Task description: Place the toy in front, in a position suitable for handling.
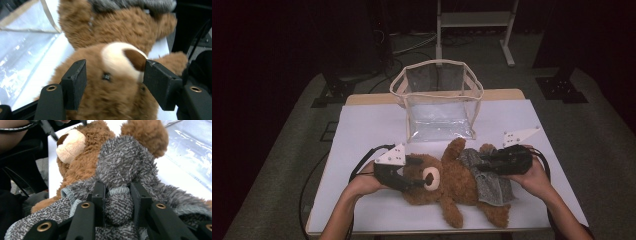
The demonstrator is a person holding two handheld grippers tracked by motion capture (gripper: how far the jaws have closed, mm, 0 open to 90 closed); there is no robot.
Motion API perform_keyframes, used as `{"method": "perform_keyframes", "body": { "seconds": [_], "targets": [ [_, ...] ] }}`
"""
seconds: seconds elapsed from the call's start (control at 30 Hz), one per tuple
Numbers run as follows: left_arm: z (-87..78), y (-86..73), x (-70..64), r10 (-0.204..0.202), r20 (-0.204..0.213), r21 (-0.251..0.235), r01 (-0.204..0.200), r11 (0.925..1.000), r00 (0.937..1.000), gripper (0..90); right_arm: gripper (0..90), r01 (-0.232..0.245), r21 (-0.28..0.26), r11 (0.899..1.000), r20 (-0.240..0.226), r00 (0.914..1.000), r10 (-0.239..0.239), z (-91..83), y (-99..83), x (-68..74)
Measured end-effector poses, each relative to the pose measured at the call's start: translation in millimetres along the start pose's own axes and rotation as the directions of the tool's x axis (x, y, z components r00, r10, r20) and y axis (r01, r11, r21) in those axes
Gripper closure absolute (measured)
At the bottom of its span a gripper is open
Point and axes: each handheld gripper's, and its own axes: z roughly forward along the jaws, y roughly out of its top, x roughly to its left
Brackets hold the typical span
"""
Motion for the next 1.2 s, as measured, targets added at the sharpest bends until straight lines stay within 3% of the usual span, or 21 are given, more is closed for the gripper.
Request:
{"method": "perform_keyframes", "body": {
  "seconds": [0.1, 0.17, 0.23, 0.43, 0.6, 0.77, 0.87, 1.07, 1.2],
  "targets": [
    [6.5, -4.3, 1.3, -0.012, 0.021, 0.023, 0.011, 0.9997, 0.9997, 34.9, 67.8, 0.003, -0.008, 1.0, -0.006, 1.0, -0.003, -3.6, -4.6, 6.6],
    [10.0, -8.5, 1.8, -0.028, 0.049, 0.019, 0.027, 0.9994, 0.9984, 35.3, 67.9, 0.025, 0.006, 1.0, 0.004, 0.9997, -0.025, -5.5, -1.6, 11.4],
    [11.0, -10.1, 1.4, -0.03, 0.051, 0.024, 0.029, 0.9993, 0.9983, 36.7, 68.0, 0.042, 0.012, 0.999, 0.019, 0.9989, -0.042, -6.9, 5.1, 13.0],
    [10.7, -11.6, -2.0, -0.009, 0.052, 0.043, 0.007, 0.9991, 0.9986, 38.0, 68.0, 0.061, 0.024, 0.998, 0.051, 0.9968, -0.062, 2.8, 24.5, 2.2],
    [10.7, -12.6, -2.4, -0.007, 0.052, 0.039, 0.005, 0.9992, 0.9986, 38.3, 68.0, 0.001, 0.021, 1.0, 0.066, 0.9978, -0.003, -2.7, 15.3, -14.9],
    [12.0, -11.2, -1.6, -0.004, 0.052, 0.041, 0.002, 0.9991, 0.9987, 38.2, 68.0, -0.074, 0.035, 0.997, 0.143, 0.9874, 0.068, -24.5, -7.7, -31.6],
    [12.9, -11.2, -1.7, -0.009, 0.052, 0.039, 0.007, 0.9992, 0.9986, 38.2, 67.9, -0.088, 0.012, 0.996, 0.141, 0.9864, 0.086, -34.6, -12.3, -31.7],
    [14.1, -10.2, -1.4, -0.012, 0.051, 0.042, 0.01, 0.9991, 0.9986, 38.1, 67.9, -0.001, -0.025, 1.0, 0.081, 0.9967, 0.003, -36.6, 14.7, -8.2],
    [13.2, -10.7, -2.6, -0.005, 0.053, 0.044, 0.003, 0.999, 0.9986, 38.2, 67.8, 0.066, 0.013, 0.998, 0.074, 0.995, -0.067, -20.9, 34.3, 1.4]
  ]
}}
